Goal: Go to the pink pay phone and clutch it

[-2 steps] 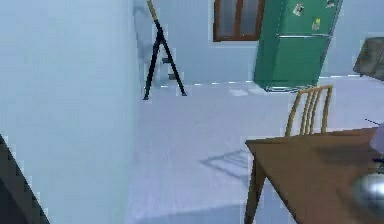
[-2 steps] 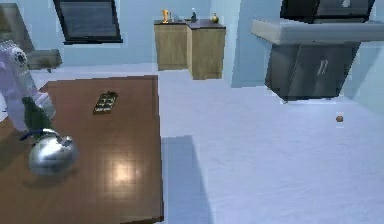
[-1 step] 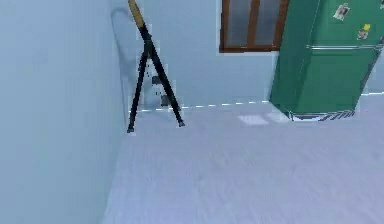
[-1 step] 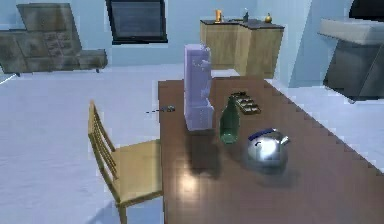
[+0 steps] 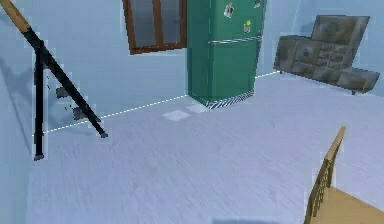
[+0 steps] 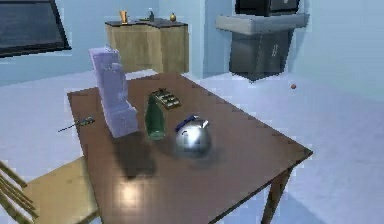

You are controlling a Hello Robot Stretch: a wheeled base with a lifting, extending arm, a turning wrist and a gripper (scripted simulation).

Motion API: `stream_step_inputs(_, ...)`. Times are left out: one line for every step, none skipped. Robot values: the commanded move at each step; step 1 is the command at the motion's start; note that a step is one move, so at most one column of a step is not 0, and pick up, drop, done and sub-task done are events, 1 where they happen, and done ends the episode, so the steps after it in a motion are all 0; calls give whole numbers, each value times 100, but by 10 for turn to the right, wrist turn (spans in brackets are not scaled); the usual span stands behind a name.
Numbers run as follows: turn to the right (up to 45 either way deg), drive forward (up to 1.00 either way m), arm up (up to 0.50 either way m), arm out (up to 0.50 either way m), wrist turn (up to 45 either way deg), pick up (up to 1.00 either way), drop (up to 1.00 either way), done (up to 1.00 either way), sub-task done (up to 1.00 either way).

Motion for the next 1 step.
stream_step_inputs(0,10,0,0,0,0,0,0,0)
